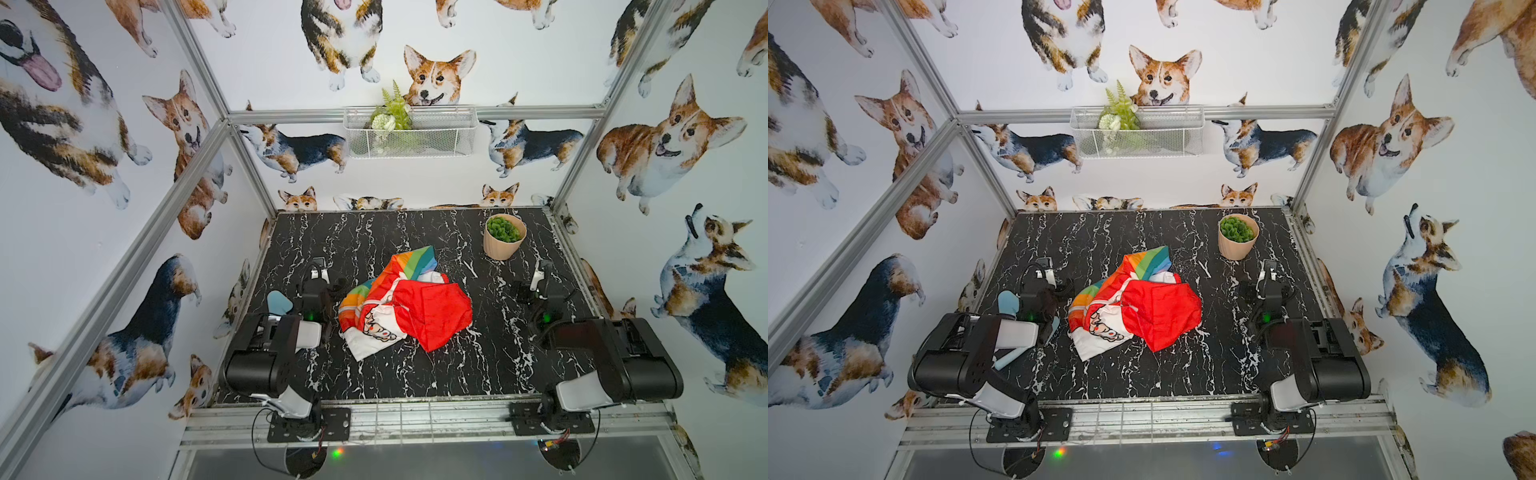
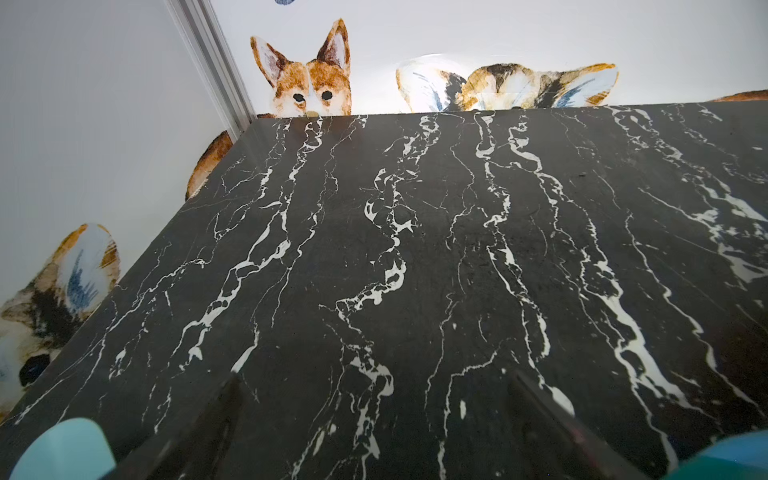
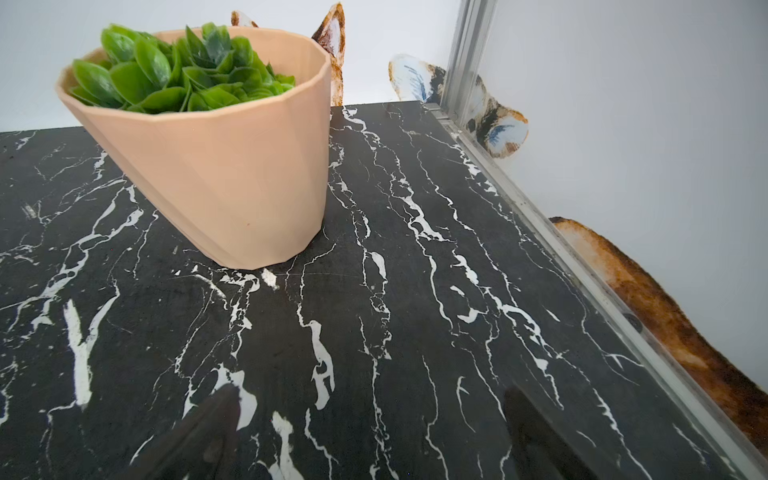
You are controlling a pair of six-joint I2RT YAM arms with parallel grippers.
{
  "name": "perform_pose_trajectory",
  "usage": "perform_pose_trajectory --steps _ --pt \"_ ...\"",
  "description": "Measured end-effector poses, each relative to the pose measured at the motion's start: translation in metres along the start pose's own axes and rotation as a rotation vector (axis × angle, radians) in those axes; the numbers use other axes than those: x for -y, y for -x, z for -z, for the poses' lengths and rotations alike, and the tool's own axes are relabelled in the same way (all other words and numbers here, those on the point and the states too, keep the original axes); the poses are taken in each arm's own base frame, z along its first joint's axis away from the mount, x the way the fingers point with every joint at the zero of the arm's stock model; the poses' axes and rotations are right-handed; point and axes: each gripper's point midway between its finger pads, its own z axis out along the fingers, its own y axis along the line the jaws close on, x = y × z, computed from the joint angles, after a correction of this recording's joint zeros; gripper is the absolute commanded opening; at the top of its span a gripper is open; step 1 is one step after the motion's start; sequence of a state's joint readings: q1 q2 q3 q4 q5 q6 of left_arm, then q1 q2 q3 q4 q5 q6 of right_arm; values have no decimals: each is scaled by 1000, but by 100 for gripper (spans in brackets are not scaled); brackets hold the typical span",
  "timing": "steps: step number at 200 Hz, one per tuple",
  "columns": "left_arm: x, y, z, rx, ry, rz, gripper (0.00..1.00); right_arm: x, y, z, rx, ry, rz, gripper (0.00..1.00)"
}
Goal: Unzip the jacket
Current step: Flatten out the jacket at the center of the board.
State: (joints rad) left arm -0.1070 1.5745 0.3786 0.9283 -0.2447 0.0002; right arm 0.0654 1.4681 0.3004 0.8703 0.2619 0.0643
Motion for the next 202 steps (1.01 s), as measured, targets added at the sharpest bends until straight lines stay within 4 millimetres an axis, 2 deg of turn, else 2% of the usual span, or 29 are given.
perform_pose_trajectory --steps 178,202 --pt "0 0 0 0 -2 0 100 0 0 0 0 0 -13 99" --pt "1 -5 2 -8 -4 -7 100 -3 -4 3 0 8 -9 99"
